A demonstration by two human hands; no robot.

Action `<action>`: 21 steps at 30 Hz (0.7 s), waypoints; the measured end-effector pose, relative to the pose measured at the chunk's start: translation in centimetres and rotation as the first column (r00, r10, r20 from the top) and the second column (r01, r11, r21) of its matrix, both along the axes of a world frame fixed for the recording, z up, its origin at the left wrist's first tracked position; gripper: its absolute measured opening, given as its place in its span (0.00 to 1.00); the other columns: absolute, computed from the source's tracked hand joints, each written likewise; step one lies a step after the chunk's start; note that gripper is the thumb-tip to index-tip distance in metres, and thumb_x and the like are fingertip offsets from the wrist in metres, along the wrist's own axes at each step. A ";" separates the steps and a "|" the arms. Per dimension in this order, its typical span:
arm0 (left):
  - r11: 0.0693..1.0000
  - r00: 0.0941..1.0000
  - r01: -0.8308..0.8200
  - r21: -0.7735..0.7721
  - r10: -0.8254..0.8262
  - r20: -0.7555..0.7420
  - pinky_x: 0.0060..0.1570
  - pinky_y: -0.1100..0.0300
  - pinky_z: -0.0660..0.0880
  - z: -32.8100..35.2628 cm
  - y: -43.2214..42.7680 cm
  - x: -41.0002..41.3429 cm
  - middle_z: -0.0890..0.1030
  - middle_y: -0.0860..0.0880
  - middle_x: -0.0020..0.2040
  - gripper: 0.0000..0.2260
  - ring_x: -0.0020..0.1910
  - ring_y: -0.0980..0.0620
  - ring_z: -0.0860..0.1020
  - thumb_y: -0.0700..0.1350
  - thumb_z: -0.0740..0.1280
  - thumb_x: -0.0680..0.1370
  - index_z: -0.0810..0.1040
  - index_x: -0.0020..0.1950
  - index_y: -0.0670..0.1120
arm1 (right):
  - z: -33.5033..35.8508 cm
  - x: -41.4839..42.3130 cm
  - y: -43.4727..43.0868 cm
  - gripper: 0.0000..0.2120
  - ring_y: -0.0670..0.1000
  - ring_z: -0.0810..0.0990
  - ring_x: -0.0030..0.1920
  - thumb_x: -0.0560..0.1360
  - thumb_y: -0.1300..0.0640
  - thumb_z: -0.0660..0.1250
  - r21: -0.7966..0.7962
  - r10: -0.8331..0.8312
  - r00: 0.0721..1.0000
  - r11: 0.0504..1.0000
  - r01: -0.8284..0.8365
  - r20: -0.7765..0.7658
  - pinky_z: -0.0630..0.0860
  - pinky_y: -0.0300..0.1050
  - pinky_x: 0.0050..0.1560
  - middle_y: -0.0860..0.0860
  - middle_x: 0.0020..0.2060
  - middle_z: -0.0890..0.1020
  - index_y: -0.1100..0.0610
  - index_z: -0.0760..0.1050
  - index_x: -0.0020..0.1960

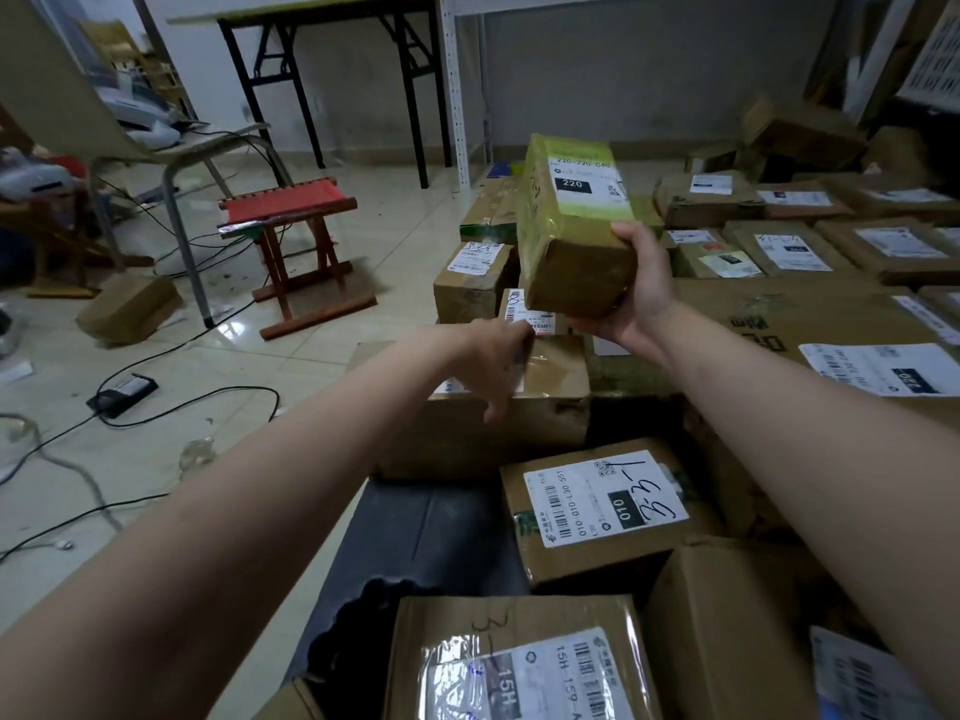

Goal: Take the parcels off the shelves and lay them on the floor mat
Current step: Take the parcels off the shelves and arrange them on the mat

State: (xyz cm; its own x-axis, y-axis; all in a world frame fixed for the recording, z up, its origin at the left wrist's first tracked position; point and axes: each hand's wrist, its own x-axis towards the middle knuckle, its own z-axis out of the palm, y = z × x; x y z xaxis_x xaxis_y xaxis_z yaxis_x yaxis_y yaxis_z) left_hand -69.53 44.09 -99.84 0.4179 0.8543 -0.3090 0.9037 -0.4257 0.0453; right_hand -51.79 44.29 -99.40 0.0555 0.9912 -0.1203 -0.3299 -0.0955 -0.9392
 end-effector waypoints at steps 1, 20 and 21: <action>1.000 1.000 0.006 -0.005 -0.006 0.022 0.58 0.49 0.77 -0.4 0.2 0.2 0.71 0.45 0.67 0.50 0.63 0.43 0.73 0.46 0.83 0.59 0.60 0.76 0.49 | 0.2 0.3 -0.2 0.27 0.59 0.82 0.52 0.67 0.35 0.64 -0.002 0.014 1.000 1.000 -0.014 0.016 0.82 0.54 0.43 0.56 0.50 0.84 0.52 0.79 0.57; 0.721 0.019 0.163 -0.673 0.680 0.733 0.59 0.48 0.76 5.0 -1.4 -14.2 0.77 0.38 0.65 0.34 0.61 0.42 0.79 0.61 0.60 0.76 0.65 0.71 0.37 | 3.2 -4.6 -4.1 0.49 0.65 0.78 0.63 0.52 0.45 0.84 -0.188 0.802 0.580 0.598 -0.779 0.143 0.79 0.63 0.57 0.61 0.61 0.79 0.55 0.70 0.69; 0.706 0.062 0.145 -0.693 0.693 0.719 0.63 0.44 0.73 5.1 -1.6 -15.2 0.75 0.39 0.68 0.41 0.65 0.39 0.77 0.69 0.58 0.73 0.64 0.74 0.38 | 3.2 -5.0 -4.4 0.48 0.65 0.78 0.63 0.52 0.46 0.84 -0.237 0.854 0.485 0.519 -0.821 0.190 0.79 0.62 0.58 0.60 0.60 0.80 0.55 0.70 0.68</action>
